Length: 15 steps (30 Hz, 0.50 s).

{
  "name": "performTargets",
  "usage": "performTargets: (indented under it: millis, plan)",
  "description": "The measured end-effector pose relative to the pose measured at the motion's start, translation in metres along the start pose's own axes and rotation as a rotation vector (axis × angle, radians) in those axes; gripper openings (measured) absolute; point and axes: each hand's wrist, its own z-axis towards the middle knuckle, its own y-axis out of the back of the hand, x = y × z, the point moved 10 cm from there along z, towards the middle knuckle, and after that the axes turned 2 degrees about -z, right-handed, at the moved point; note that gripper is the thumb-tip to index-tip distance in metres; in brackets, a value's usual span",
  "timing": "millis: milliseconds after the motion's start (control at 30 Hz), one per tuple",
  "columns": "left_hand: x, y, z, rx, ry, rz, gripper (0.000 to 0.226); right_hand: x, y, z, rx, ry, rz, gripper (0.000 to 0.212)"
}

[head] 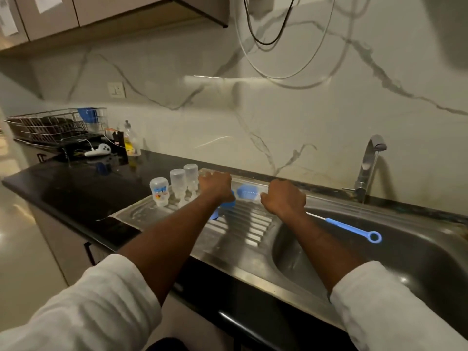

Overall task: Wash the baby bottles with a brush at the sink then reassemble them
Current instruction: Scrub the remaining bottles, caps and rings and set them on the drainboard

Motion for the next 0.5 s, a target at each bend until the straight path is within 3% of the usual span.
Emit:
performTargets:
  millis: [200, 367, 500]
  plan:
    - [0.003, -0.019, 0.002, 0.054, -0.012, 0.029, 0.056, -0.014, -0.007, -0.006, -0.031, 0.019, -0.001, 0.032]
    - [-0.011, -0.005, 0.003, -0.008, -0.076, -0.060, 0.066, -0.054, -0.002, -0.011, -0.029, -0.011, -0.013, 0.036]
    - [-0.064, 0.010, 0.002, -0.074, -0.207, -0.185, 0.052, -0.094, 0.016, -0.015, -0.038, -0.044, -0.058, 0.037]
